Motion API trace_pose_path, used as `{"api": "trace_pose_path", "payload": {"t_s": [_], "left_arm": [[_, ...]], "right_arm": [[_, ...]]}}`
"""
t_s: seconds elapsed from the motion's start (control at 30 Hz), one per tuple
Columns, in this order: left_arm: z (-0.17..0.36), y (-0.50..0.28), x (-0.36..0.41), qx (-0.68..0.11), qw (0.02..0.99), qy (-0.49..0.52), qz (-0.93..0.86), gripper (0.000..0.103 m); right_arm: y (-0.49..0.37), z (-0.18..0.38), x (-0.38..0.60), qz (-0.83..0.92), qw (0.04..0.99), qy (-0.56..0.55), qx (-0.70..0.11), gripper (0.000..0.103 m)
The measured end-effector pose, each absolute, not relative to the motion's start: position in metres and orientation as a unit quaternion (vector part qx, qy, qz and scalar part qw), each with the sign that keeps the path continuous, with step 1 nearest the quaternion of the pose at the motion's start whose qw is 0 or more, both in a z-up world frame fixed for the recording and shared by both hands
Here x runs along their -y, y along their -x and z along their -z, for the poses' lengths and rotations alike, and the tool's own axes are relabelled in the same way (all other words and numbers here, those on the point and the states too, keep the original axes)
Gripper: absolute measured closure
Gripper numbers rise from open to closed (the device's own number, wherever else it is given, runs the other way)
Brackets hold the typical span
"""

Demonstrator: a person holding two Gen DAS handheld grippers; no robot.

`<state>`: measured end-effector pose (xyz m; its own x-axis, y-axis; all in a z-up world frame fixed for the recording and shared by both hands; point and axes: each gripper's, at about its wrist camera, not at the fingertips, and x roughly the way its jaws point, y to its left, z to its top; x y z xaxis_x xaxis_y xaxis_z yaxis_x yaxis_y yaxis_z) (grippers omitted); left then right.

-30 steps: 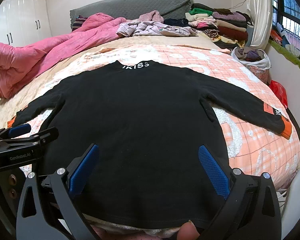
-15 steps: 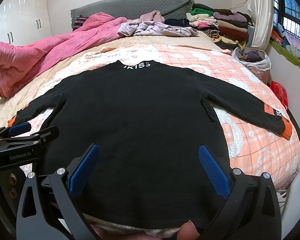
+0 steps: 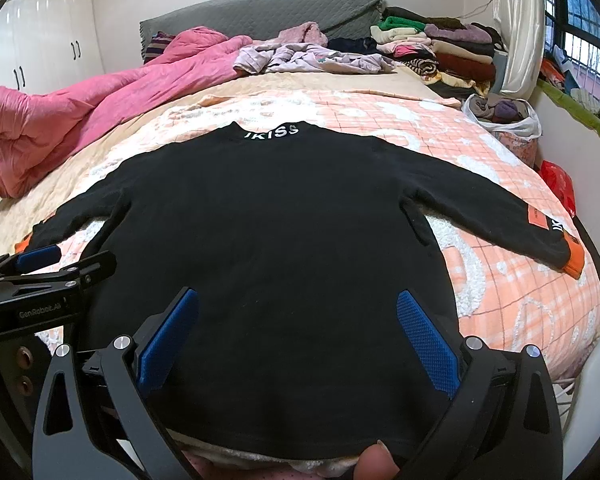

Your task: Fold small clothes

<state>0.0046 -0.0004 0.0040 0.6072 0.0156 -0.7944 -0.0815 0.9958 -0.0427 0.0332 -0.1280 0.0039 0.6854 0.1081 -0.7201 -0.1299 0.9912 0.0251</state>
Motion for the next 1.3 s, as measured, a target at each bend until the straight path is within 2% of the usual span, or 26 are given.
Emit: {"api": "trace_pose_path", "payload": {"t_s": [0.47,1.3], "left_arm": [[-0.004,-0.015,0.007,-0.442,0.896,0.033,-0.029,0.009],[-0.014,-0.09,0.017,-0.439,0.897,0.042,-0.017,0.009]], "right_arm": [[-0.042,0.0,0.137,-0.059,0.917,0.005,-0.395,0.004],[-0.098,-0.002,0.204,0.013,0.918,-0.039,-0.394,0.004]]}}
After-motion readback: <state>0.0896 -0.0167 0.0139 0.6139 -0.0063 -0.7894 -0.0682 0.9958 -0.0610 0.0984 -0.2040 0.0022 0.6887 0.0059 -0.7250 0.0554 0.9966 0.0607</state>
